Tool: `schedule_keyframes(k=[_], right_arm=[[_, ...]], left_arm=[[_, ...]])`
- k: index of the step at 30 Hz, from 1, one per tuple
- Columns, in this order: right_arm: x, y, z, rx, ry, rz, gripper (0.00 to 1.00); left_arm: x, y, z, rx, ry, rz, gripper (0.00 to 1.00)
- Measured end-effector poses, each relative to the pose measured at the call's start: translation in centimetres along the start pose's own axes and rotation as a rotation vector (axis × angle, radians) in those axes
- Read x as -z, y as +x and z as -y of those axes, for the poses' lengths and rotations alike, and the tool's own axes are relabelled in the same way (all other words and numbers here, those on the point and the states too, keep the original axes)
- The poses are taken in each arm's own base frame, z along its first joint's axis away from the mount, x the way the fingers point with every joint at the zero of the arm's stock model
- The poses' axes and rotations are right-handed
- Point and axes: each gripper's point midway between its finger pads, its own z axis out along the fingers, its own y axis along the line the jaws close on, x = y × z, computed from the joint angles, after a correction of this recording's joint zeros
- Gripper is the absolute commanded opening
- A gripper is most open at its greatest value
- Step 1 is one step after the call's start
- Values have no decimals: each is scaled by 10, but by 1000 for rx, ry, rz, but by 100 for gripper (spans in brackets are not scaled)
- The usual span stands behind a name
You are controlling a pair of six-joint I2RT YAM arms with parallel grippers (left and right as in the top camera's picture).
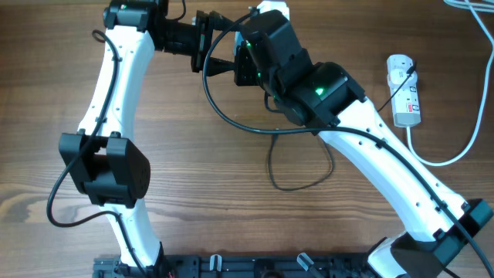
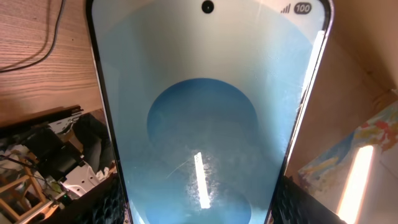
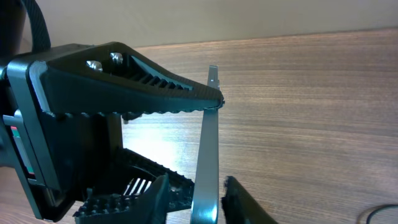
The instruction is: Plug charger to phone and switch on socket
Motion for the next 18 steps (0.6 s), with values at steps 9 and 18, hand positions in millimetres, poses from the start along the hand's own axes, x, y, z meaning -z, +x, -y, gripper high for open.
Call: schedule_keyframes(k=[9, 18], right_arm=[[0, -2, -1, -2, -4, 7, 20], [0, -3, -1, -3, -4, 10, 15]], left_arm=[[0, 0, 0, 0, 0, 0, 57], [1, 1, 1, 11, 3, -3, 57]])
